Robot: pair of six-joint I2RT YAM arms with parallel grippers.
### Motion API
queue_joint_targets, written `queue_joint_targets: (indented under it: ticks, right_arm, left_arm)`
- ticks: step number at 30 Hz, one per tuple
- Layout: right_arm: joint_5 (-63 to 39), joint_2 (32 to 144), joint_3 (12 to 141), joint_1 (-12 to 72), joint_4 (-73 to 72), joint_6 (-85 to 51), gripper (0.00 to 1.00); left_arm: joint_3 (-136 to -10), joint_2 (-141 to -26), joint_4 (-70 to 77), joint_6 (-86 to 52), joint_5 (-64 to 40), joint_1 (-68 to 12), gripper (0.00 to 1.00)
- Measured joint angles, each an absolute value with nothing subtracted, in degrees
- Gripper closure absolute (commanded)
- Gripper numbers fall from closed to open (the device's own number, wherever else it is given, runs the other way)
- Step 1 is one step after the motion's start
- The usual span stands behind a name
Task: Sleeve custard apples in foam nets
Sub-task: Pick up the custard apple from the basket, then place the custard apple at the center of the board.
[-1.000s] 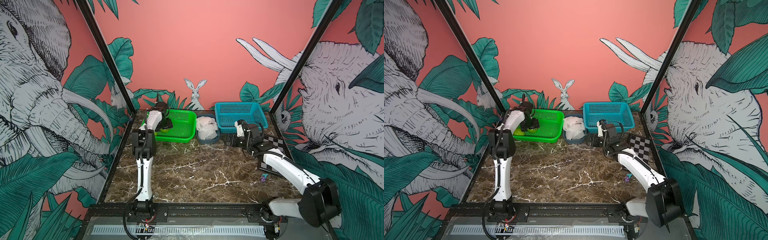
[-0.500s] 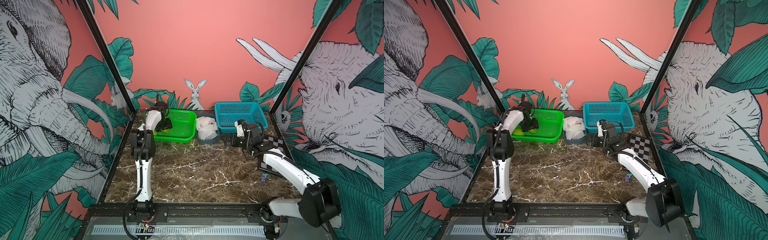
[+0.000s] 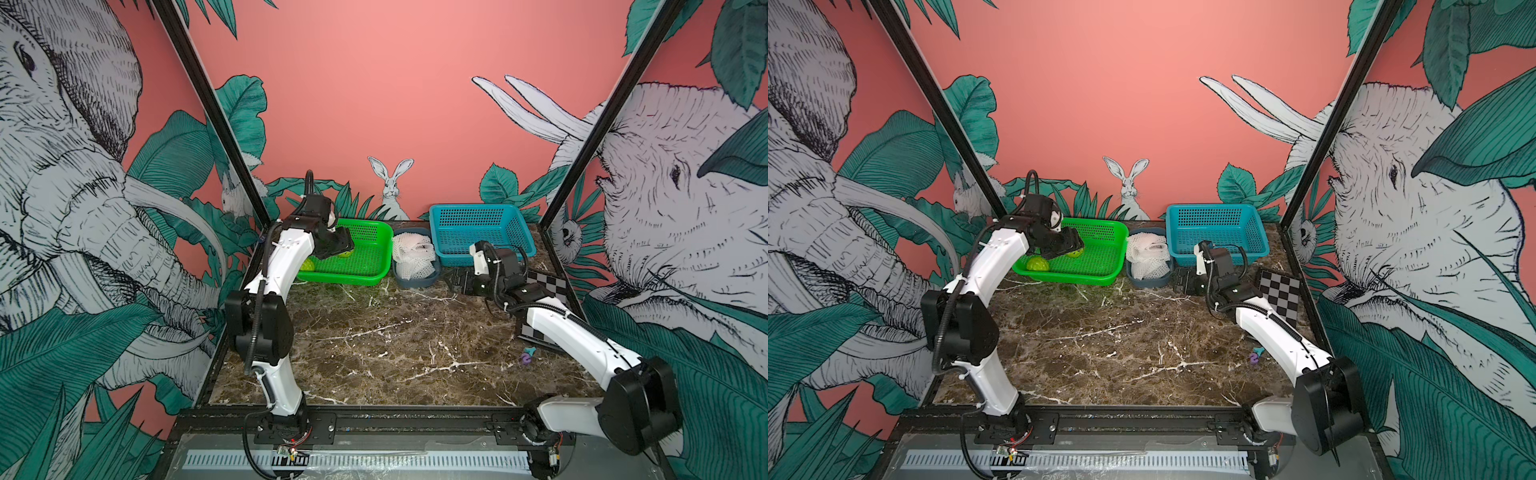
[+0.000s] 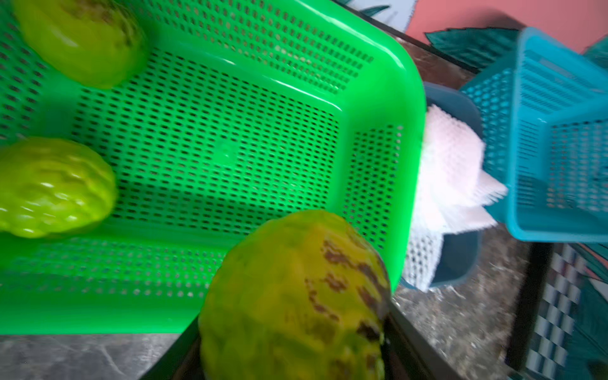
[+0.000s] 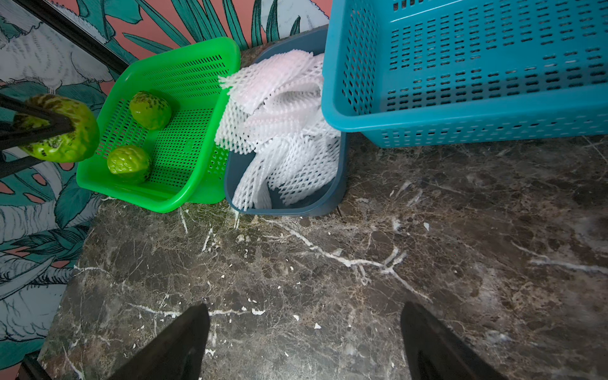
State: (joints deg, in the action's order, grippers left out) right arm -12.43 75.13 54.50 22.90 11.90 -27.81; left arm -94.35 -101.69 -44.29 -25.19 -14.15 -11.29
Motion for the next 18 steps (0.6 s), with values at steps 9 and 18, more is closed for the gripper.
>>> queue_joint_targets:
  ticks: [9, 18]
  right_arm:
    - [-12.1, 75.1, 55.0, 22.9, 12.6, -27.8, 0.07]
    - [-11.9, 75.3, 55.6, 23.0, 12.7, -27.8, 0.07]
  left_arm:
    - [-75.0, -91.6, -36.3, -30.2, -23.2, -20.1, 0.35]
    - [-64.0, -87.9, -27.2, -35.4, -28.4, -31.6, 0.34]
